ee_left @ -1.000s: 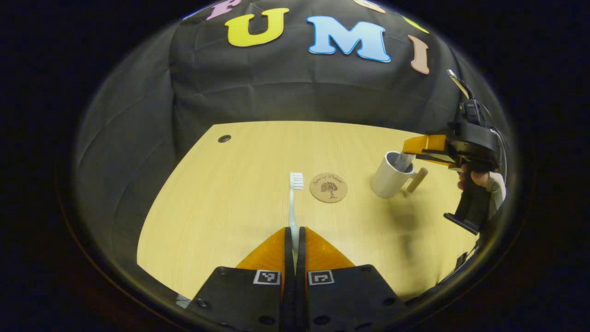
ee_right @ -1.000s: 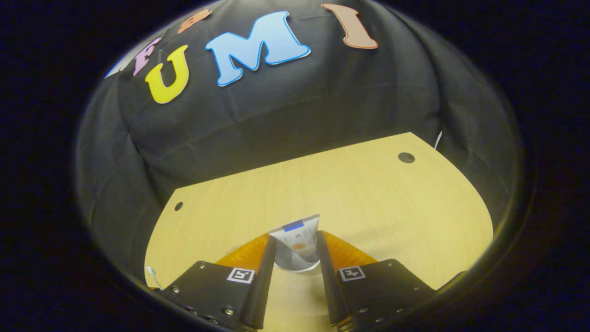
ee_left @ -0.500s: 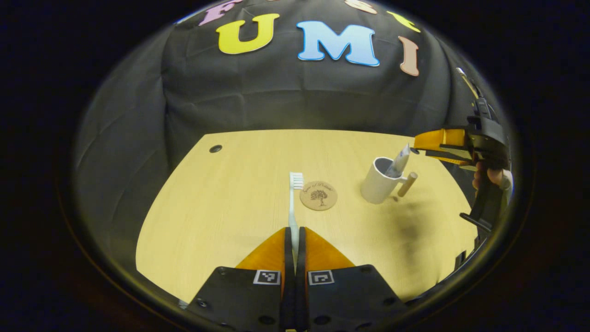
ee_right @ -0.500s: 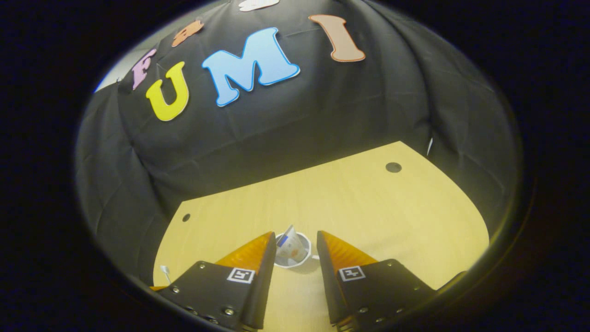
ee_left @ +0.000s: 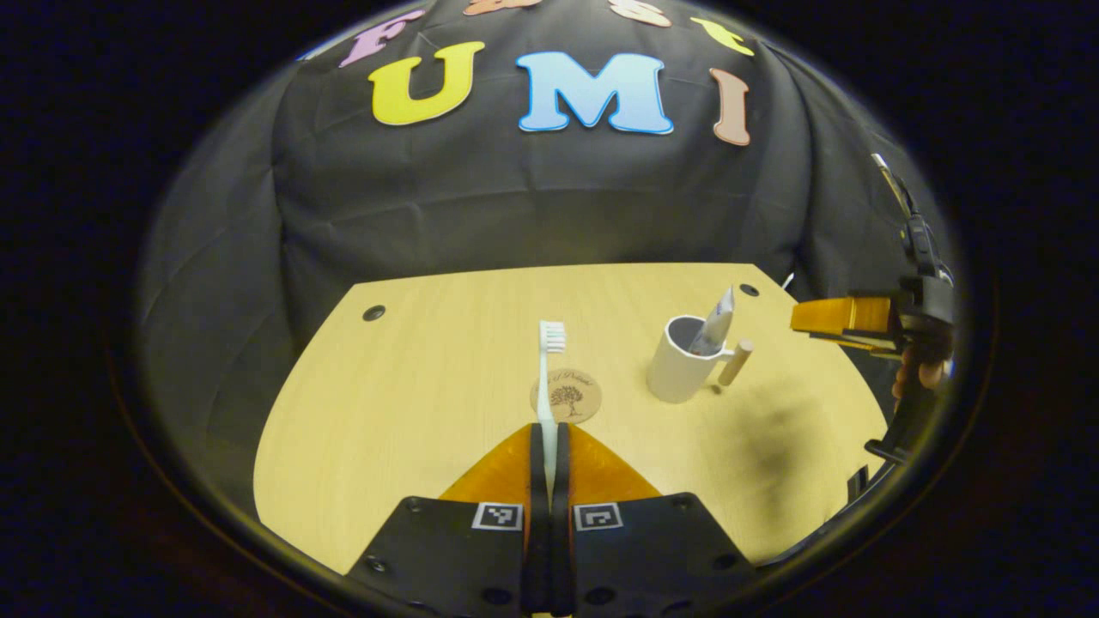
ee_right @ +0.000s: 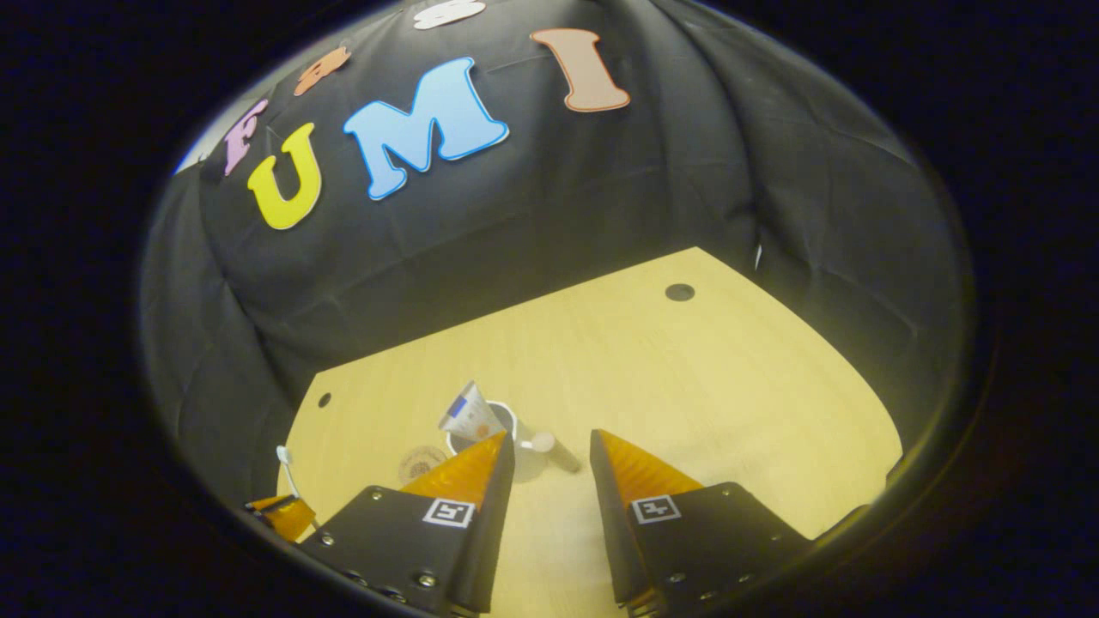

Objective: Put the toothbrush and toothpaste on the desktop into the cup, then pick up the cup and place it on the coaster on the desktop.

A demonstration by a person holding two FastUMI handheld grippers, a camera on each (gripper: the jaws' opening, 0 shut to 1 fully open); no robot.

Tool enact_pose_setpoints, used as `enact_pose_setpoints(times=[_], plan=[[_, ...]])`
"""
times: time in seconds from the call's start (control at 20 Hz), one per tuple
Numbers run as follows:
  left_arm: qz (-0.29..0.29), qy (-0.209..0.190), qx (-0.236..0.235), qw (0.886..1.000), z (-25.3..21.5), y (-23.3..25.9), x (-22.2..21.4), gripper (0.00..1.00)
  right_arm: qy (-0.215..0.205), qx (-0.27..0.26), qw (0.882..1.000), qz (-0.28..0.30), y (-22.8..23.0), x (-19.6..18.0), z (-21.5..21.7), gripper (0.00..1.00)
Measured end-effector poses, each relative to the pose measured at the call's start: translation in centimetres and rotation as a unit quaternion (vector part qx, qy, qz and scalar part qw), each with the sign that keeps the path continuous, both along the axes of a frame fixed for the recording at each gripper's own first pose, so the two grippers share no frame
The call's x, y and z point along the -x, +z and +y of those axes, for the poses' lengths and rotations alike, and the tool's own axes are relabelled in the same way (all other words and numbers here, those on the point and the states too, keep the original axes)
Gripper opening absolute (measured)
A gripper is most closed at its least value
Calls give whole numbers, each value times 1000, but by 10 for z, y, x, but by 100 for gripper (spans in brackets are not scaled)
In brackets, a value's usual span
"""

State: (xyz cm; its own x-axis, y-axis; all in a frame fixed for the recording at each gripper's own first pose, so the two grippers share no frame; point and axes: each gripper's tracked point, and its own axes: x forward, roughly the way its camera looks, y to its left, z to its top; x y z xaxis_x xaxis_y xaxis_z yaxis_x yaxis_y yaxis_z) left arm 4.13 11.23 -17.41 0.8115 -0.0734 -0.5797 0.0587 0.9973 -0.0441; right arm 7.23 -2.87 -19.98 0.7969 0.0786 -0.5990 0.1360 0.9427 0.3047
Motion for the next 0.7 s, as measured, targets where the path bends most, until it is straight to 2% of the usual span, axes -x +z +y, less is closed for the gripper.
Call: enact_pose_setpoints(times=[0.25,0.3,0.7], plan=[[-17,-26,2,1000,-22,8,-22,8,-11,-2,1000,27,-16,26,-17,49],[-21,-32,2,999,-27,10,-28,8,-15,-2,999,31,-18,31,-20,52],[-59,-95,-8,994,-74,29,-74,8,-40,0,998,57,-31,65,-48,52]])
